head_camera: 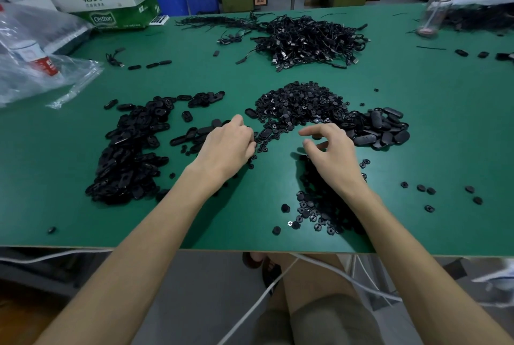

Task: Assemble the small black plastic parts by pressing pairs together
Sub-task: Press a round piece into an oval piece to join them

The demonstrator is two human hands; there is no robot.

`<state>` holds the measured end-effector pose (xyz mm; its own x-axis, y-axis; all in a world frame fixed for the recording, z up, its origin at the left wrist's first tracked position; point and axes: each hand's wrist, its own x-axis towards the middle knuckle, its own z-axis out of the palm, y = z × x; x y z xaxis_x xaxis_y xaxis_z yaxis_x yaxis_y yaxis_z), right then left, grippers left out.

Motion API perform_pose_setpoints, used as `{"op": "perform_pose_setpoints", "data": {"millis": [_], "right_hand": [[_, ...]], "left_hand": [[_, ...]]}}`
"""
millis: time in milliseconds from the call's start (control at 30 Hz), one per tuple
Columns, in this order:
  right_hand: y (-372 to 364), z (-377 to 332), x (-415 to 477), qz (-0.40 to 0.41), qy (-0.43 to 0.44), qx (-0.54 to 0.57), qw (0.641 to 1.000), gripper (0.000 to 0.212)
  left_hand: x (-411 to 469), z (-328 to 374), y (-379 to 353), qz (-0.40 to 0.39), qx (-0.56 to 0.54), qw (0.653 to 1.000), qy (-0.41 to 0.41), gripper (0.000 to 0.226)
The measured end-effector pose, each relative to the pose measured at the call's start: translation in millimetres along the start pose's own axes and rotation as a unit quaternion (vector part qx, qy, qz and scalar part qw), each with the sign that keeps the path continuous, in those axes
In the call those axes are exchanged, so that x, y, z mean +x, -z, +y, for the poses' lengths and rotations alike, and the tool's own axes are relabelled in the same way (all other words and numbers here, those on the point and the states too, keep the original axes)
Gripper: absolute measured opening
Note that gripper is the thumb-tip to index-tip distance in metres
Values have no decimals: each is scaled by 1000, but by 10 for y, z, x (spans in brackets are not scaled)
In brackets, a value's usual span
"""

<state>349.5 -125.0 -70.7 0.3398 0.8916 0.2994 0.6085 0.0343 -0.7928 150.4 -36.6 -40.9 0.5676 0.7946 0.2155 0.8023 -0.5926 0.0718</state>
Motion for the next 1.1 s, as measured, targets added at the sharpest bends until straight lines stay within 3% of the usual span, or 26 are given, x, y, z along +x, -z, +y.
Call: {"op": "perform_pose_setpoints", "data": {"millis": [267, 367, 500, 600, 800, 1100], "right_hand": [[-4, 6, 8, 0, 5, 2, 1000, 19], [-10, 8, 5, 10, 16, 12, 1000, 17], [-17, 0, 6, 3, 35, 35, 999, 13], [-7, 5, 8, -3, 40, 64, 997, 11], [6, 26, 14, -5, 1, 138, 990, 19], [19, 45, 13, -14, -7, 206, 978, 8]], "left_hand": [[1, 56, -18, 38, 14, 999, 15, 24], [32, 147, -24, 47, -110, 992, 43, 21], [78, 317, -44, 39, -392, 917, 59, 14], [78, 447, -111, 41, -485, 871, 62, 13], [76, 624, -311, 73, -530, 839, 101, 17], [22, 614, -404, 90, -612, 778, 104, 13]]}}
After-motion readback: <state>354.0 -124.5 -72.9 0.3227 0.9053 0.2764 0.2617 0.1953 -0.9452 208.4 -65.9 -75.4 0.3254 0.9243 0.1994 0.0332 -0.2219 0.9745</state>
